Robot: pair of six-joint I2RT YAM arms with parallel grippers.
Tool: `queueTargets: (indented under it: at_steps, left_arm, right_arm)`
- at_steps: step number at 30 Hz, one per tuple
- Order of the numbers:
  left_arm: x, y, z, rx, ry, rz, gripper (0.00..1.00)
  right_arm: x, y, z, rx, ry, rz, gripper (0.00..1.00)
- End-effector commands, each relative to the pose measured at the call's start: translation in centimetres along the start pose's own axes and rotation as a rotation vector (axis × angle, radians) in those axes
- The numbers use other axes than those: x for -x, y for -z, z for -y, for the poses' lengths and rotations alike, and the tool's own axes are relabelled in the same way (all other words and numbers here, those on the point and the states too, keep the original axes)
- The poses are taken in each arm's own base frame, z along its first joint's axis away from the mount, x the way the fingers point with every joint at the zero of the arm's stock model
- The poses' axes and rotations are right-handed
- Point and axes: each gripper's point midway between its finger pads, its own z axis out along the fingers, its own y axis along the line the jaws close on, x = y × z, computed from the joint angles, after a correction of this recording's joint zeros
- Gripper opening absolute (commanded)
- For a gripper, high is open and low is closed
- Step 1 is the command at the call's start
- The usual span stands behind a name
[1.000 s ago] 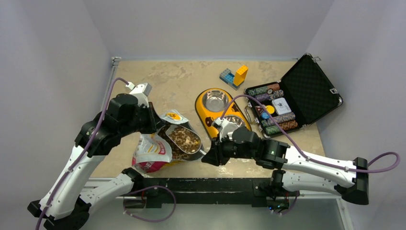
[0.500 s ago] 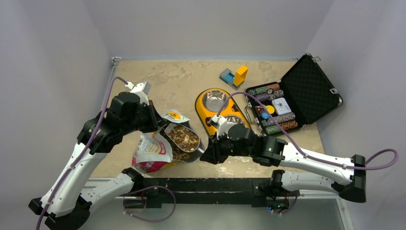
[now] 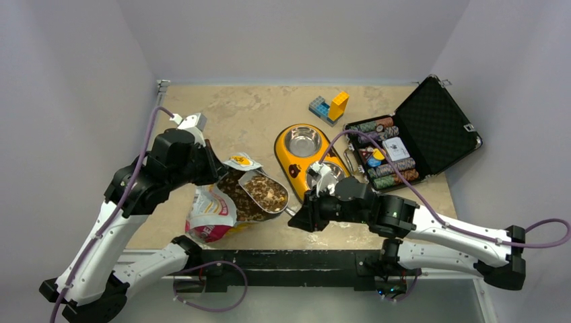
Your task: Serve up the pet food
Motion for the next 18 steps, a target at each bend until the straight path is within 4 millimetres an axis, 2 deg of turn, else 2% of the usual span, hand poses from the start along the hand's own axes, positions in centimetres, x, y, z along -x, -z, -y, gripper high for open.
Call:
queueTargets:
  at_steps: [1, 8, 18]
  left_arm:
    - [4.6, 3.9, 2.2, -0.098, 0.013, 0.206, 0.0]
    - [4.6, 4.2, 1.9, -0.087, 0.001, 0.213, 0.0]
    - [5.2, 3.3, 2.6, -0.089, 0.004, 0.207, 0.0]
  right_arm:
    - [3.3, 1.2, -0.7, 0.011, -0.038, 0.16, 0.0]
    - [3.3, 1.9, -0.6, 0.015, -0.054, 0.177, 0.0]
    - [2.8, 3.3, -0.2, -0.006, -0.064, 0.16, 0.0]
